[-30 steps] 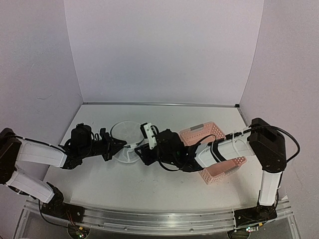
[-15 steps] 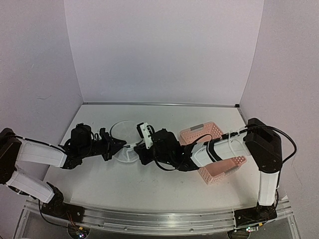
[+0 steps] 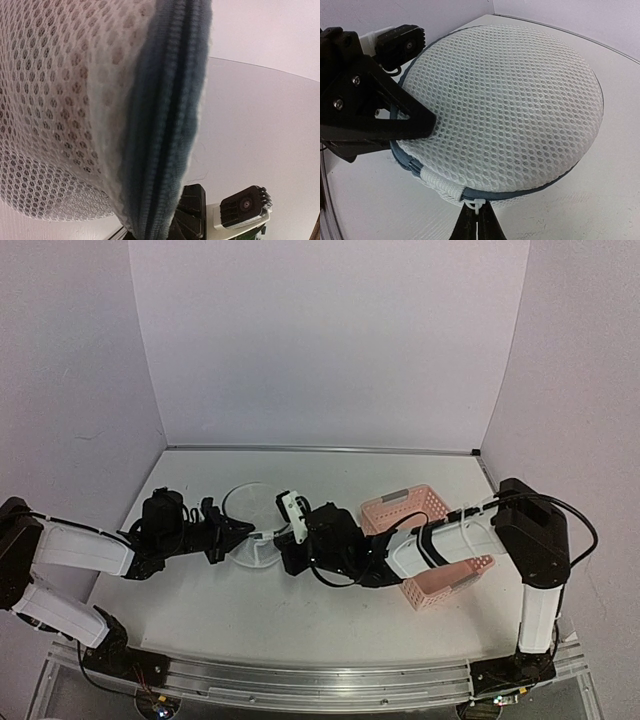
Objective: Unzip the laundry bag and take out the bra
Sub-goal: Pick up the zipper from the laundry bag, then unzip the zipper of the laundry bag.
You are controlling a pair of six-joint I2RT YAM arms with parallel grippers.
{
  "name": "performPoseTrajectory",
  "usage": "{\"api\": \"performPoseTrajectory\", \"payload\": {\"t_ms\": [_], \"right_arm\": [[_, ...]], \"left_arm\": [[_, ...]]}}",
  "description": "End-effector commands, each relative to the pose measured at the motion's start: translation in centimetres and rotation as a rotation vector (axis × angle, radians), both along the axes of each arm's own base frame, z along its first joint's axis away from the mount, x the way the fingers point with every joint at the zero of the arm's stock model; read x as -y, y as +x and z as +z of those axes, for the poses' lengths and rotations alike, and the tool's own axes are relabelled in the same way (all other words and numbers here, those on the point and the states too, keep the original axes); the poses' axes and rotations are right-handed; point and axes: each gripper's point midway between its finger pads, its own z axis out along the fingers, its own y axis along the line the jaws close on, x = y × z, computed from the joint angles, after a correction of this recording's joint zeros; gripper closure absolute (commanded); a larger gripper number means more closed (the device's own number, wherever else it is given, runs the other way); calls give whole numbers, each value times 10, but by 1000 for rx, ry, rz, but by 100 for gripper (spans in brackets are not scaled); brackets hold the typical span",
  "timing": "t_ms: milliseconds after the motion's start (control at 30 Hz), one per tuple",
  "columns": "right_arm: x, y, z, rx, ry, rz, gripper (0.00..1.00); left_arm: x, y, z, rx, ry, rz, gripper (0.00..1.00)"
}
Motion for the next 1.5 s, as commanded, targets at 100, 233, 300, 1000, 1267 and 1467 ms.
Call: {"api": "performPoseTrajectory", "payload": {"t_ms": [100, 233, 300, 1000, 1267, 1467], "right_arm": [[26, -3, 30, 91, -24, 5, 100], [41, -2, 24, 72, -39, 28, 100], [50, -1, 19, 61, -49, 42, 100], [124, -6, 12, 83, -168, 98, 100], [149, -13, 6, 81, -204, 54, 100], [168, -13, -2, 82, -253, 2, 100]], "left_arm": [[17, -10, 33, 113, -52, -133, 100], [25, -18, 36, 143, -53, -225, 100], [29, -23, 37, 155, -54, -271, 100], [53, -52, 37, 234, -49, -612, 100], [57, -56, 29, 226, -27, -696, 100], [61, -51, 24, 228, 38, -733, 100]]}}
